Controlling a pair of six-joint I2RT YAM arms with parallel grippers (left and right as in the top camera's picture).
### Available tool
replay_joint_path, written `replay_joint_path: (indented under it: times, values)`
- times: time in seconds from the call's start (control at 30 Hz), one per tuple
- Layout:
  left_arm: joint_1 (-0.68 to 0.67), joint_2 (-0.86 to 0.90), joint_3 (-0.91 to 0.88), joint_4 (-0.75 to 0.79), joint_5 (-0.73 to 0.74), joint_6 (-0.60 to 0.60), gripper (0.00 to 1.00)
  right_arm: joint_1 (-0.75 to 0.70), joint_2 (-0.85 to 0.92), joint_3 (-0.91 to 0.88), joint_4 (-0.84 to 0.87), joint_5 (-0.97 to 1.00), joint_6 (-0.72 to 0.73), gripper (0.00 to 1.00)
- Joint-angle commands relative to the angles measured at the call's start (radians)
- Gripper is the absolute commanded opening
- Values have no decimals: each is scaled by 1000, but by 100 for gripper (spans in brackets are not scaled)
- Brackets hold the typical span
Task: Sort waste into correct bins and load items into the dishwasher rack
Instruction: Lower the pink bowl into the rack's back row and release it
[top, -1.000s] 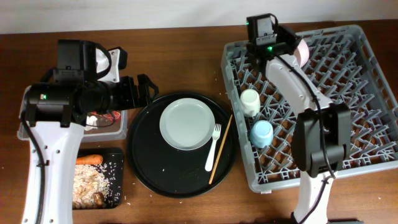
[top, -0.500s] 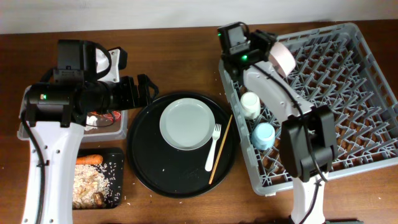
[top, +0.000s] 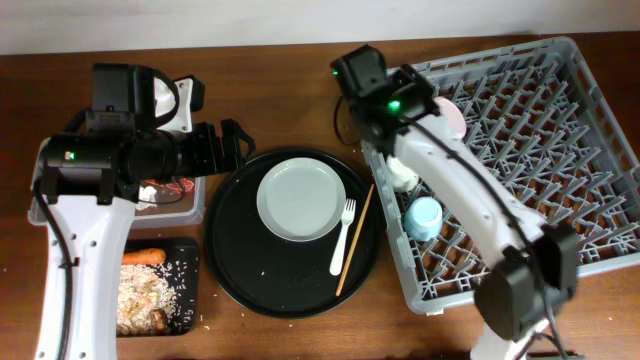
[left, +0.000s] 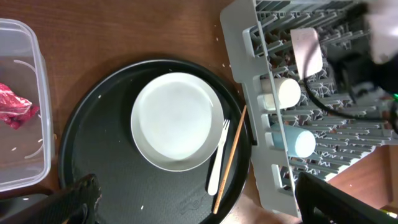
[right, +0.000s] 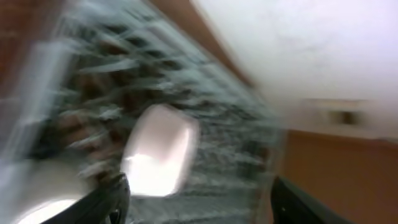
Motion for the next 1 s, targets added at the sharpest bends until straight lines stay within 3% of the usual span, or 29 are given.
replay_joint_path:
  times: [0.0, 0.13, 0.27, 0.37, 0.57, 0.63, 0.97]
  values:
    - [3, -13, 15, -1, -4, 13, 99, -53, -108, -2, -79, -455, 302, 67]
    - [3, -13, 15, -1, -4, 13, 99, -76, -145, -3, -155, -654, 477, 65]
    - [3, -13, 15, -1, -4, 13, 99, -71, -95, -4, -188, -660, 479, 64]
    - [3, -13, 15, -1, -4, 13, 99, -71, -42, -4, -185, -658, 479, 50]
    - [3, -13, 15, -1, -3, 13, 99, -71, 66, -4, -158, -603, 475, 48]
    - [3, -13, 15, -1, -4, 13, 99, -71, 88, -4, -146, -567, 474, 30]
    - [3, -13, 15, -1, -4, 13, 99, -71, 143, -5, -117, -549, 475, 37]
